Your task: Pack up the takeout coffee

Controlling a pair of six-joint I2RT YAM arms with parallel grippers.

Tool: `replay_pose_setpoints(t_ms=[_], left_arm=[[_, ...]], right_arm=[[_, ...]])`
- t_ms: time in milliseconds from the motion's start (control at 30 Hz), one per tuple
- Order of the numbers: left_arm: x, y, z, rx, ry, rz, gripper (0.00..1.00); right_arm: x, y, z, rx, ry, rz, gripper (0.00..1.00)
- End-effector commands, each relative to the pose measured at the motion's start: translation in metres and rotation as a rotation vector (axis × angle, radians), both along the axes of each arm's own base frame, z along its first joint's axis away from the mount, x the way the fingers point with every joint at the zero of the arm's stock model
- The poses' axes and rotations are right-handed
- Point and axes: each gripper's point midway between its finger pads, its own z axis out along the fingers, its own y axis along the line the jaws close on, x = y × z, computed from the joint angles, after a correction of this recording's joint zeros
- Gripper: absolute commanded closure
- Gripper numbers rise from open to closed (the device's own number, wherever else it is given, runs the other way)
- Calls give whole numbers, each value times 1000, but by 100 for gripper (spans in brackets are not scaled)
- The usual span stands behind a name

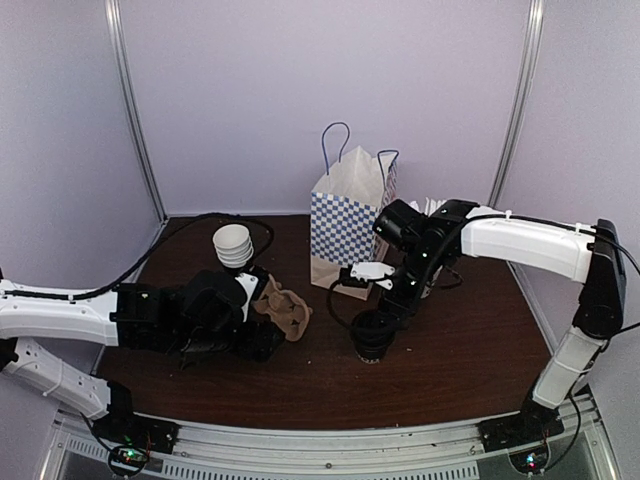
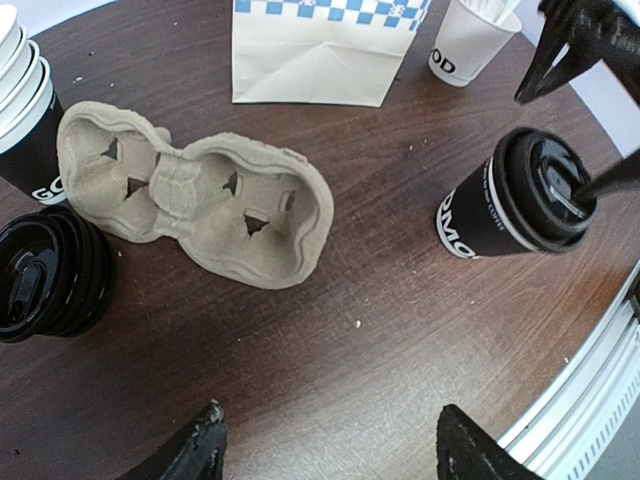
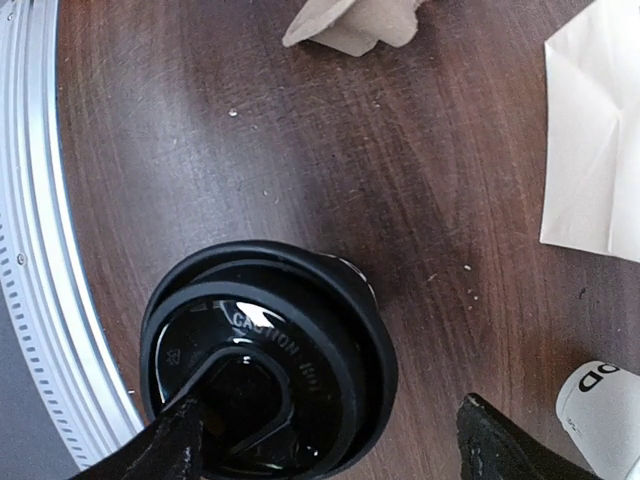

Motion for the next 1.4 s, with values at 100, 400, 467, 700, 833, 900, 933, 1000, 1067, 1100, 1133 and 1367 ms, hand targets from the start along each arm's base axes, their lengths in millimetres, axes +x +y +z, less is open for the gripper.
replay_pose_setpoints(t_ms=[100,400,467,700,833,900,933,1000,1067,1100,1133,1367], left_arm=[[0,2,5,-52,-17,0,27],[0,8,2,-51,-21,11,27],[0,9,1,-49,-22,11,27],[-1,10,-2,-47,-18,7,27],[-2,11,-2,-48,-14,7,27],[-2,11,-3,-49,-14,9,27],[-2,12,-4,-48,-12,11,27],[-3,12,-4,-47,-10,12,27],[-3,12,-5,-47,-7,13,27],[-2,12,-6,-46,-6,14,27],[-3,12,-6,-45,-5,15,27],[-2,11,-9,-39,-1,15,27]], right_arm=[[-1,13,-8,-32,3,32,12],[4,11,10,-8,3,-17,17],[4,8,16,1,3,-21,18],[-7,4,20,15,29,-6,17],[-15,4,15,12,59,19,13],[-17,4,14,10,63,25,12],[-18,5,14,10,63,30,11],[-19,6,12,3,55,41,11],[-21,5,8,-17,39,54,8],[-20,5,6,-27,31,54,7],[-19,4,3,-37,28,50,8],[-15,-1,-8,-76,13,33,16]])
